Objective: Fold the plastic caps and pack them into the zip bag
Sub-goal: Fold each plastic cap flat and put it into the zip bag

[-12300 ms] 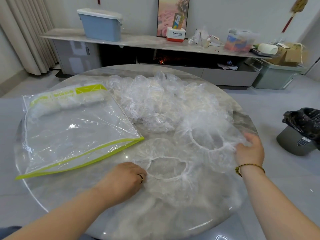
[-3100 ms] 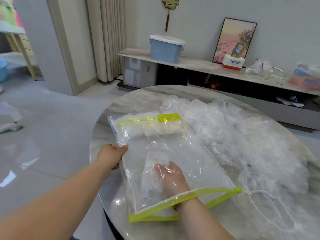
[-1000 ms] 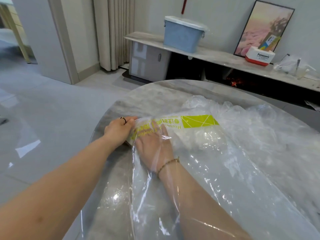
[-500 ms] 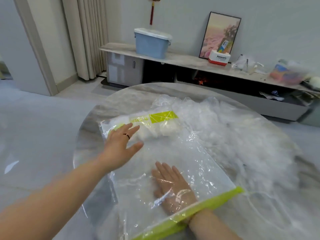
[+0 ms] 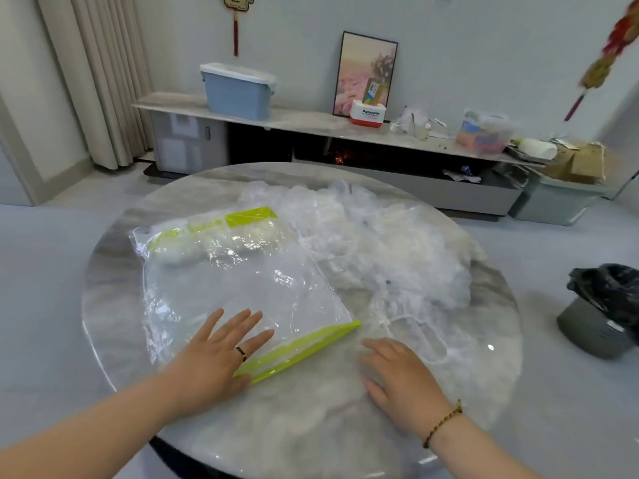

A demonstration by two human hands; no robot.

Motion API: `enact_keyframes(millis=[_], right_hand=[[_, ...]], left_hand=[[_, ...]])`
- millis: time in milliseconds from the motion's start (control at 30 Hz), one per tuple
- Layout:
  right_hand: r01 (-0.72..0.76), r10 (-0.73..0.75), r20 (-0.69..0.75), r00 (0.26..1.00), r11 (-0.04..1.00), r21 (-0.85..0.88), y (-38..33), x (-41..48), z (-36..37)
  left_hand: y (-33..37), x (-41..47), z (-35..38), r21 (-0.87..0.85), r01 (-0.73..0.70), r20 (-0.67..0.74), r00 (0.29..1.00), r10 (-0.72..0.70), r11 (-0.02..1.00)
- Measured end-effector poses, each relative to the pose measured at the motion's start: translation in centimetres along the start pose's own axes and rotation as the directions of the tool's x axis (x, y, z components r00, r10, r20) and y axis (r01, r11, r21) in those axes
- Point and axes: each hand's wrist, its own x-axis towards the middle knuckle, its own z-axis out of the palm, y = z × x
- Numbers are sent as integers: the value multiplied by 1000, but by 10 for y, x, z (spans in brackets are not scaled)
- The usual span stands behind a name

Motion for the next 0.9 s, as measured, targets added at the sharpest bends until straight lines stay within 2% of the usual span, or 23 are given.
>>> enact_keyframes(millis=[67,133,167,233,333,367,400,467,500,533,567,633,667,800,900], right_hand=[[-64,64,-10,998,998,10,5,0,-8],[-146,146,1,989,989,-12,7,-1,-8],[-185,186,30,982,982,-33,9,-3,-6],[-288,292,80,953,956,-59,15,-5,-7],[-341,338,196,921,940,-15,27,-10,-1],[-357,350,183,919,934,8,29,-11,1],[-371,362,142,921,927,42,30,-12,2],[-405,395,101,913,905,126,27,-12,3],[-378,373,59,926,911,165,23,-11,3],[-310,317,-4,948,930,197,17,-10,4],[-254,269,-27,963,935,247,11,-9,4],[-96,128,-104,986,958,271,0,-10,10],[-41,74,-101,992,954,298,-7,-10,13],[122,-93,-87,992,891,437,-25,-14,20],[201,-164,-119,979,865,459,-30,-16,23]], left_hand=[[-9,1,9,74,29,-63,998,-24,997],[-19,2,17,165,79,-213,976,-43,983],[-24,2,16,195,85,-225,974,-40,977],[-29,0,3,232,118,-140,986,-87,965],[-33,5,2,230,264,55,958,-283,937],[-32,5,-4,255,297,164,925,-343,920],[-33,6,-8,239,328,207,902,-378,914],[-33,7,-16,110,380,210,894,-395,918],[-32,10,-18,54,354,168,919,-358,934],[-28,12,-18,-33,276,32,961,-275,961],[-20,14,-18,-108,136,-153,977,-151,985],[3,21,-20,-198,-82,-295,955,20,977],[16,24,-19,-193,-164,-347,934,89,967],[62,35,4,-88,-366,-396,866,304,926],[68,42,17,-126,-410,-487,819,304,903]])
